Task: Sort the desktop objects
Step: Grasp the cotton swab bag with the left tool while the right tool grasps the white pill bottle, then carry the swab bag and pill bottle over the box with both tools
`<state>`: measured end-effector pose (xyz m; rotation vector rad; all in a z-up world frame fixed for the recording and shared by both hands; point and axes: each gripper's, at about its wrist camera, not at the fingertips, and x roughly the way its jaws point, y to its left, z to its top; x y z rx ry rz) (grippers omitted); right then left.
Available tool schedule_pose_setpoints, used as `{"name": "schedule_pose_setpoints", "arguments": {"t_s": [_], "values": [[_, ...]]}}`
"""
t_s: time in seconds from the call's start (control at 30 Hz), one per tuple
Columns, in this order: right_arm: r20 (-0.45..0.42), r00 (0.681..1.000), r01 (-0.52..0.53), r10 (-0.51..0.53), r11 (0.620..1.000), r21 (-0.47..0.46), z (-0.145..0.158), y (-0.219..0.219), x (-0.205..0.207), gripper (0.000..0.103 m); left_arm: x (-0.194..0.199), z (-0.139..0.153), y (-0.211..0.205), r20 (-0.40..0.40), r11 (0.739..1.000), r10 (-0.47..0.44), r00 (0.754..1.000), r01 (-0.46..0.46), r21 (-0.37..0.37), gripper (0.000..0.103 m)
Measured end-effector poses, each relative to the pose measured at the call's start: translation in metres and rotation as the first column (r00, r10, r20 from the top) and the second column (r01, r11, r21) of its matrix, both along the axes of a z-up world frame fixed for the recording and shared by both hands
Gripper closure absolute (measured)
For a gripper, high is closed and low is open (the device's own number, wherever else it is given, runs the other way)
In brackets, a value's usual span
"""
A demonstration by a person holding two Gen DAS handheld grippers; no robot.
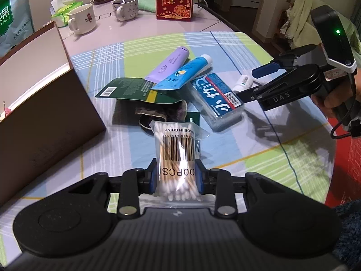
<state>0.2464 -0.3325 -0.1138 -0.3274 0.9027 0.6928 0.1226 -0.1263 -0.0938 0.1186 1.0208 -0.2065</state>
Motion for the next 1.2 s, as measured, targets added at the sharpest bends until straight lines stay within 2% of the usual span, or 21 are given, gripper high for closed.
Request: {"name": "schedule_pose_setpoints", "arguments": {"t_s": [0.03, 0.07, 0.1, 0.4, 0.7, 0.9, 1.2], "values": [[0.001, 1.0, -0.005, 0.005, 1.0, -0.003, 0.0, 0.001, 0.0, 0.026, 0.0, 0.0, 0.0, -0.001, 1.0, 0.0, 1.0, 0.0, 0.0, 0.076], [-0.001, 1.0, -0.012, 0.012, 1.0, -0.003, -0.001, 0.001, 0.001, 0.043, 0.001, 0.0, 0.0, -0.001, 1.0, 0.0, 1.0, 0.0, 0.001, 0.075], [-0.013, 1.0, -0.019, 0.019, 1.0, -0.004, -0.002, 0.002, 0.002, 0.053, 0.001, 0.0, 0.0, -0.001, 1.0, -0.001, 1.0, 0.001, 0.002, 0.075], [-0.024, 0.999, -0.024, 0.023, 0.999, -0.026, -0.001, 0.01, -0.004, 0.057, -0.001, 0.004, 0.005, 0.004, 1.0, 0.015, 1.0, -0.015, -0.004, 0.075], [0.005, 1.0, 0.009, -0.009, 1.0, -0.016, 0.021, 0.01, -0.01, 0.057, -0.008, 0.016, 0.014, 0.025, 0.999, 0.03, 0.999, -0.029, -0.014, 0.076], [0.014, 0.999, 0.029, -0.03, 0.997, 0.071, 0.053, 0.011, -0.023, 0.057, -0.015, 0.039, 0.028, 0.069, 0.999, 0.037, 0.997, -0.035, -0.031, 0.076], [0.0, 1.0, 0.011, -0.011, 0.975, 0.223, 0.105, 0.046, -0.045, 0.057, -0.029, 0.089, 0.086, 0.165, 0.995, 0.099, 0.981, -0.095, -0.032, 0.076]]}}
